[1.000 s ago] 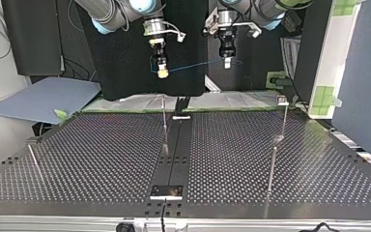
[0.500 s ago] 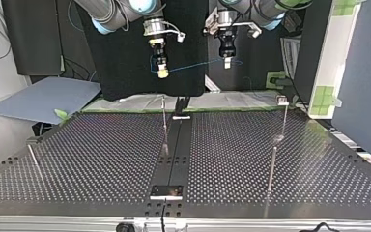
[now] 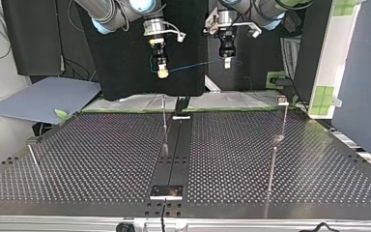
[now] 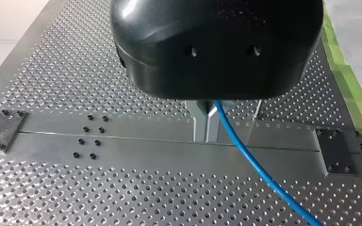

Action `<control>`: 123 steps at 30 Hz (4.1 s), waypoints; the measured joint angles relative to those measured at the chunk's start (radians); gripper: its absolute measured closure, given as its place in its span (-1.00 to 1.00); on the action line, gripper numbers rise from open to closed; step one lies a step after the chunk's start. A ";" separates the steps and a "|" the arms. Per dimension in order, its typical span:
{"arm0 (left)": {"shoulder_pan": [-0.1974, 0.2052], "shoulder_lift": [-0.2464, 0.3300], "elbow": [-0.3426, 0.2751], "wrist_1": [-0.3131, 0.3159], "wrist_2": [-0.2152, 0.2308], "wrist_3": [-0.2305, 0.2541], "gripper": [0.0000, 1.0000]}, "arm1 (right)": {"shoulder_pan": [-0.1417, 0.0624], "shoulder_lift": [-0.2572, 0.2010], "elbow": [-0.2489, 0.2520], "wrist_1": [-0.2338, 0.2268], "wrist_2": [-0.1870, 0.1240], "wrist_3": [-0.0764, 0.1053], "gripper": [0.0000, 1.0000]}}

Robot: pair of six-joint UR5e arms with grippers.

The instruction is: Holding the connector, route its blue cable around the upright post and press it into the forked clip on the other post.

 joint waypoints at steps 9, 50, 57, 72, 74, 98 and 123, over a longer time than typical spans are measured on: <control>0.000 0.000 0.000 0.000 0.000 0.000 1.00 | 0.000 0.000 0.000 0.000 0.000 0.000 1.00; 0.000 0.000 0.000 0.000 0.000 0.000 1.00 | 0.000 0.000 0.000 0.000 0.000 0.000 1.00; 0.000 0.000 0.000 0.000 0.000 0.000 1.00 | 0.000 0.000 0.000 0.000 0.000 0.000 1.00; 0.004 -0.037 -0.001 -0.022 0.010 0.004 1.00 | 0.000 0.000 0.000 -0.001 0.001 0.000 1.00; 0.004 -0.039 -0.002 -0.022 0.011 0.005 1.00 | 0.000 0.000 0.000 -0.002 0.001 0.000 1.00; 0.005 -0.040 -0.002 -0.023 0.011 0.005 1.00 | 0.009 -0.008 0.003 0.096 0.100 0.014 1.00; 0.018 0.052 -0.038 -0.115 0.025 -0.033 1.00 | 0.016 -0.046 -0.079 0.200 0.150 0.052 1.00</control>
